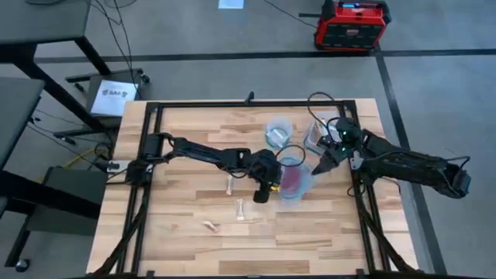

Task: Sort candy
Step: Close the big round transparent bin

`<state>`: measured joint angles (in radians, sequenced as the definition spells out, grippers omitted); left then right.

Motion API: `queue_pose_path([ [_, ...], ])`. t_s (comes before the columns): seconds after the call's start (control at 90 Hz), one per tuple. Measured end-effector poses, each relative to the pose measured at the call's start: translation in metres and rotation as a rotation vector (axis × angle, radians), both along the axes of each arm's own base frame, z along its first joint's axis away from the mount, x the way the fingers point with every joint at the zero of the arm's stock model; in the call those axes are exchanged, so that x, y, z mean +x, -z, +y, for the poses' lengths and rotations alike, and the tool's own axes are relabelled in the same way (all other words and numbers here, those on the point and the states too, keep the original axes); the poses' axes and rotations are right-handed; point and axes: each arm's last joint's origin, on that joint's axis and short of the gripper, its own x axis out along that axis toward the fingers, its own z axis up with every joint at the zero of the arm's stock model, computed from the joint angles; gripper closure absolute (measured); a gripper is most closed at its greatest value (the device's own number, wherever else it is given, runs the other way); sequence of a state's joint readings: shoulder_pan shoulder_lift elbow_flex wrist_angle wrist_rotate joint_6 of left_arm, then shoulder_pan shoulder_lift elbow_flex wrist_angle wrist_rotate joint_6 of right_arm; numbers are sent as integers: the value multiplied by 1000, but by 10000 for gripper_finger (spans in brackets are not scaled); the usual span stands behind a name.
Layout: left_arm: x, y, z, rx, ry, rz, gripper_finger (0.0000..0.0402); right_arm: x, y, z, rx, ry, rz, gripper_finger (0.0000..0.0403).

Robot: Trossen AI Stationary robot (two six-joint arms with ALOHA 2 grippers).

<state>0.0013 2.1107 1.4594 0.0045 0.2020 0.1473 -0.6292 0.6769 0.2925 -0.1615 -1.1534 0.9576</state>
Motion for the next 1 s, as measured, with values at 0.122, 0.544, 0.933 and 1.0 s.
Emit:
queue_pose_path([
  [0.122,2,-4,0,-1,0,-23,309,-4,2,1,31,18,46,181],
  [0.544,10,-25,0,7,8,-43,309,-11,20,6,-143,94,209,184],
  [0.933,11,-30,-1,8,10,-40,309,-3,23,17,-353,133,274,187],
  [1.0,11,-30,-1,6,9,-40,309,-1,21,18,-357,144,259,187],
])
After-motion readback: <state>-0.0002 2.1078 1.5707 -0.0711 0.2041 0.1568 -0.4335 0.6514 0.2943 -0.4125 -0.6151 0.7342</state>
